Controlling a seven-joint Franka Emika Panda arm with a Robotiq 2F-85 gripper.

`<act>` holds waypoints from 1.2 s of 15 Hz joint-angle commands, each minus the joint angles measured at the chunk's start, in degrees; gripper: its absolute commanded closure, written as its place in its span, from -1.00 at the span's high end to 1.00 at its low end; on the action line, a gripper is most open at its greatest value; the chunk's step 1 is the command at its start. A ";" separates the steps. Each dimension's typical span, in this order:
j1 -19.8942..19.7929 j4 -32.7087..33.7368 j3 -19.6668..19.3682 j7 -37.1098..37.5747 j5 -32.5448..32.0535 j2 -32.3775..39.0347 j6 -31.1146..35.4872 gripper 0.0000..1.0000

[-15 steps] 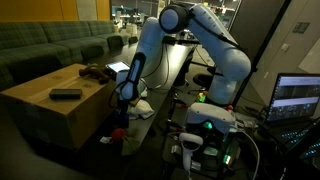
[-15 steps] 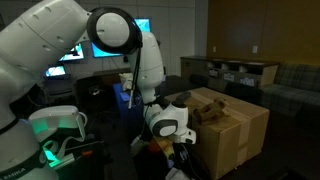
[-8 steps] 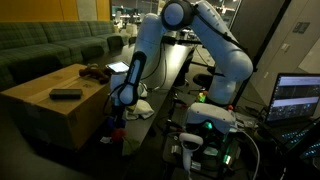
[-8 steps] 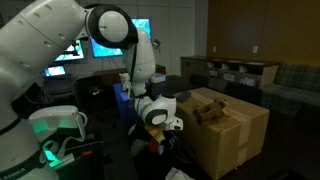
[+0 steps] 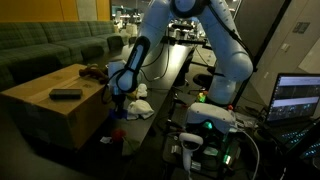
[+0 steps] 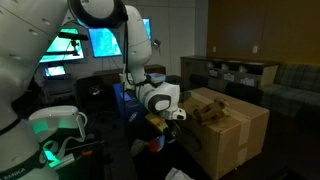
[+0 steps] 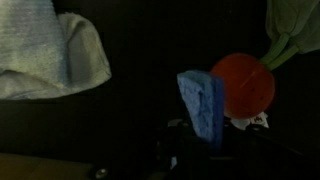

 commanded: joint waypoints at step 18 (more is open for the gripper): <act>10.83 5.15 -3.56 11.59 -12.78 -22.84 -24.87 -0.87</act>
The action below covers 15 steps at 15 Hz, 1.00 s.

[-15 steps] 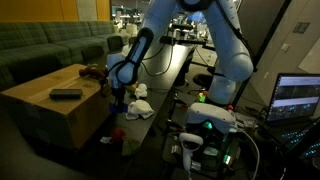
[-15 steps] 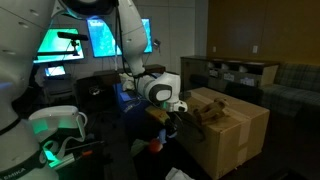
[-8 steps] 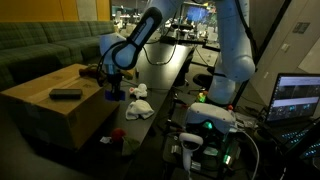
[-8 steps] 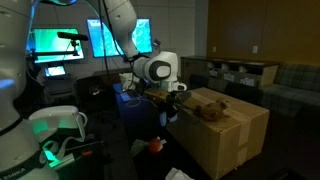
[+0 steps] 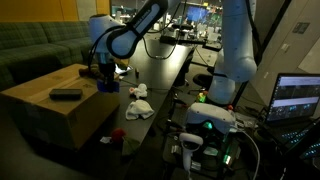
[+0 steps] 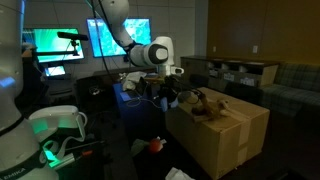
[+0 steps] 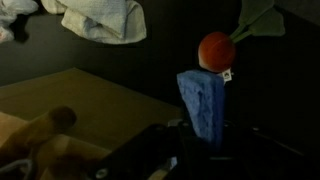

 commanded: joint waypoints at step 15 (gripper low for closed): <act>8.39 29.84 -4.34 13.95 -13.76 15.51 -7.49 -0.87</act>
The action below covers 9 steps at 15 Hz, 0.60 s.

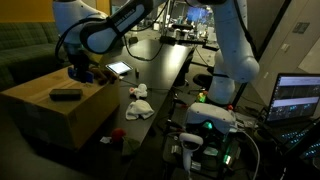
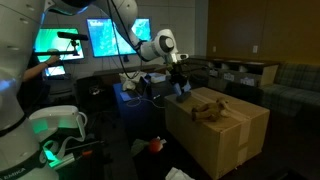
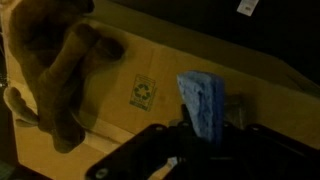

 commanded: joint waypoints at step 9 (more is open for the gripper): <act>1.78 26.13 -6.88 -2.12 -1.84 19.60 -7.09 -0.88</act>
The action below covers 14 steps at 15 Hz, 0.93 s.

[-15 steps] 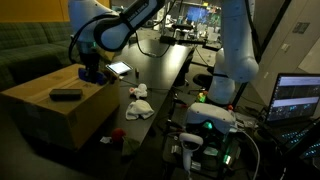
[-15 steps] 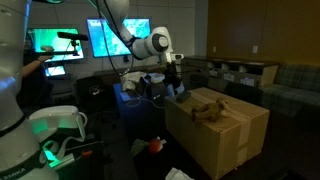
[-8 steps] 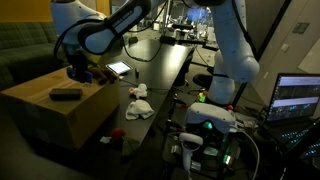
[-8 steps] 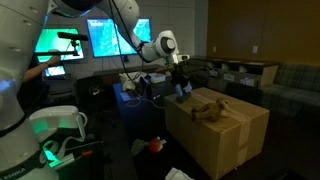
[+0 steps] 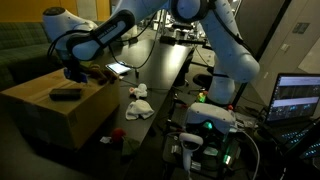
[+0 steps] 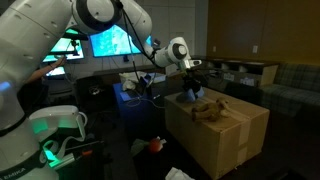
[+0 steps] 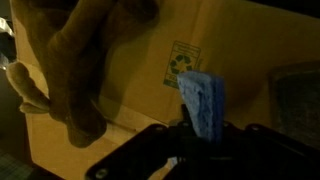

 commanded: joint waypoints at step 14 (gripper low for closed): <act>2.29 27.07 -7.65 0.22 -0.94 16.90 -12.72 -0.11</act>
